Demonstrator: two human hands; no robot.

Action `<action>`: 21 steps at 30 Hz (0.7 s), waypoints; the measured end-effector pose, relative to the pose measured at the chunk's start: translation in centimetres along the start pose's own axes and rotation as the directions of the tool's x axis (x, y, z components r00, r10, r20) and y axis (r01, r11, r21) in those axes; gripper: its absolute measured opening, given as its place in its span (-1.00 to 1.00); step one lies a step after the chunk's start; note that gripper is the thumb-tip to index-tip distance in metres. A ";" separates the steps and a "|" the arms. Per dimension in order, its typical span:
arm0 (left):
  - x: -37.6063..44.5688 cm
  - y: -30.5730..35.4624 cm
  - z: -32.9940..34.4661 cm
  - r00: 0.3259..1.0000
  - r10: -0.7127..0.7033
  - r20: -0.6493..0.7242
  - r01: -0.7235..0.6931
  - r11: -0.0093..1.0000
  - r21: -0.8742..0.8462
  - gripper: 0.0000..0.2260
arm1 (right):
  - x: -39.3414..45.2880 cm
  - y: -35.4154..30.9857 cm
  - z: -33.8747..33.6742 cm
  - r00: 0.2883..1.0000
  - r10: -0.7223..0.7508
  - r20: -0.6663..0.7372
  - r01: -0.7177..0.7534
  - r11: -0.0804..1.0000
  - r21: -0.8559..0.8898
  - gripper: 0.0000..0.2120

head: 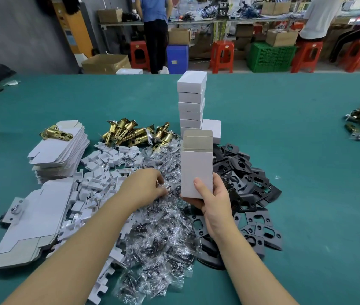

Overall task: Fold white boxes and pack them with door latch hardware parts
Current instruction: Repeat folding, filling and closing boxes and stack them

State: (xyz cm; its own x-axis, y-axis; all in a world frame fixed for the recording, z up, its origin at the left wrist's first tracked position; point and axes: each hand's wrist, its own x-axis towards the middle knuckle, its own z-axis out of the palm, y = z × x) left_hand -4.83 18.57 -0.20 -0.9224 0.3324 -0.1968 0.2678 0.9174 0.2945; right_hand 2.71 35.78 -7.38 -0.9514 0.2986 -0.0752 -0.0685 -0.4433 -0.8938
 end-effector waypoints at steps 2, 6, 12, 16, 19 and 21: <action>0.2 0.3 0.1 1.000 0.010 -0.012 -0.010 1.000 0.008 -0.85 | 0.0 0.0 0.0 1.000 -0.002 -0.001 0.002 1.000 -0.005 -0.60; 0.6 0.2 0.1 0.998 0.007 -0.065 -0.009 0.999 -0.032 -0.92 | 0.0 0.0 0.0 1.000 -0.004 -0.004 0.004 1.000 -0.008 -0.55; 0.1 0.1 0.6 0.966 0.183 -0.185 -0.113 0.936 0.334 -0.91 | 0.1 0.1 0.0 1.000 -0.001 -0.003 0.001 1.000 -0.021 -0.59; 0.0 0.0 1.5 0.960 0.270 -0.073 -0.215 0.879 0.426 -0.86 | 0.1 0.1 0.0 1.000 -0.001 0.000 0.001 1.000 -0.017 -0.60; -0.1 -0.4 1.2 0.967 0.254 -0.005 -0.233 0.895 0.380 -0.86 | 0.0 0.1 0.0 1.000 -0.001 0.000 0.001 1.000 -0.017 -0.61; -0.3 -0.8 0.7 0.965 0.255 0.055 -0.259 0.916 0.306 -0.85 | 0.0 0.1 0.1 1.000 0.000 -0.004 0.000 1.000 -0.017 -0.61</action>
State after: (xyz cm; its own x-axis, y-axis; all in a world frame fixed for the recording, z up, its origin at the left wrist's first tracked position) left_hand -4.57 17.88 -1.02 -0.8069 0.5666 -0.1668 0.5694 0.8213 0.0351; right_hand 2.68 35.68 -7.47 -0.9503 0.3018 -0.0764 -0.0638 -0.4289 -0.9011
